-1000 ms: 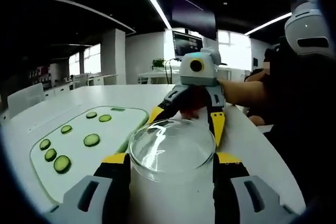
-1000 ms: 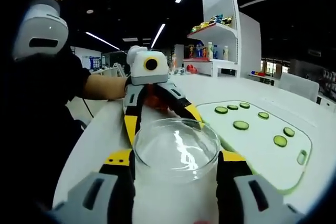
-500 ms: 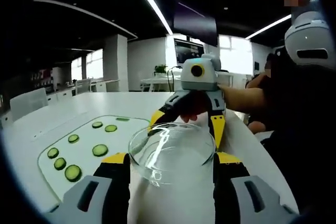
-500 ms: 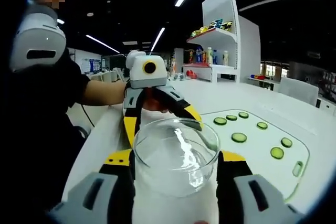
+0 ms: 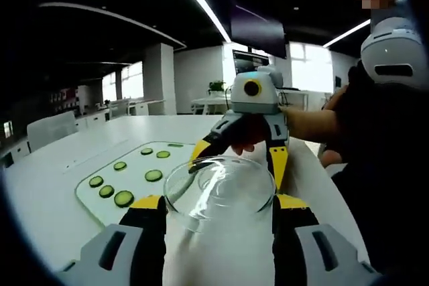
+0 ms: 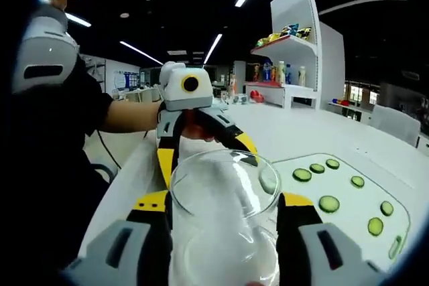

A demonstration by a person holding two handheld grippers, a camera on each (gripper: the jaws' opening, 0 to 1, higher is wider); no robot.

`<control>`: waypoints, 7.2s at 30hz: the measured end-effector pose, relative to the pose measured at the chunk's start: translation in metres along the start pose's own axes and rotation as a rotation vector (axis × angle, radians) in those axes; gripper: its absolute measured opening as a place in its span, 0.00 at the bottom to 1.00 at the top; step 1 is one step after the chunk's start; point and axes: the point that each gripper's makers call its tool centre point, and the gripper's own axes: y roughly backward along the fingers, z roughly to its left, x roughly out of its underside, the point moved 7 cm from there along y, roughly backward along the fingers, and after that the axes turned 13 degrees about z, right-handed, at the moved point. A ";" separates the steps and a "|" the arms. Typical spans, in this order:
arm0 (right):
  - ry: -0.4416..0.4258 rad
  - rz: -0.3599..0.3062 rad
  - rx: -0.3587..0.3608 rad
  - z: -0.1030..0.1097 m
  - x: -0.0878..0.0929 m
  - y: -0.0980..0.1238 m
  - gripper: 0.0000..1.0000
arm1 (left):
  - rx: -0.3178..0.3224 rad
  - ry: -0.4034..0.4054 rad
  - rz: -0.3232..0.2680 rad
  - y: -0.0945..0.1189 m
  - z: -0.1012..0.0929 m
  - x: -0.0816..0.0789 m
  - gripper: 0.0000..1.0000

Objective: Open the petri dish lid, add cucumber slices into the petri dish, and close the lid

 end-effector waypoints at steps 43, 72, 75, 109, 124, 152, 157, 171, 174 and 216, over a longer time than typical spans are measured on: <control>0.048 0.136 -0.139 0.011 -0.036 -0.102 0.59 | -0.100 0.099 0.040 0.071 0.028 0.066 0.63; 0.088 0.196 -0.139 0.011 -0.029 -0.109 0.59 | -0.094 0.084 0.079 0.063 0.023 0.072 0.64; 0.083 0.199 -0.142 0.011 -0.029 -0.109 0.59 | -0.092 0.087 0.079 0.062 0.022 0.072 0.64; 0.092 0.228 -0.134 0.012 -0.029 -0.112 0.60 | -0.081 0.098 0.078 0.061 0.027 0.075 0.65; 0.076 0.227 -0.131 0.012 -0.029 -0.112 0.61 | -0.088 0.113 0.070 0.064 0.031 0.075 0.66; -0.016 0.090 0.058 -0.006 -0.023 -0.034 0.75 | -0.110 0.120 -0.043 0.071 0.020 0.052 0.80; -0.063 0.054 0.136 -0.012 -0.013 0.007 0.76 | -0.110 0.099 -0.034 0.065 0.012 0.043 0.85; -0.199 -0.024 0.341 0.004 0.025 0.106 0.97 | -0.164 0.075 -0.099 0.065 -0.015 0.014 0.95; -0.224 -0.034 0.373 0.009 0.035 0.124 0.97 | -0.172 0.073 -0.112 0.065 -0.022 0.011 0.95; -0.260 -0.055 0.445 0.008 0.039 0.147 0.96 | -0.245 0.120 -0.112 0.071 -0.027 0.014 0.95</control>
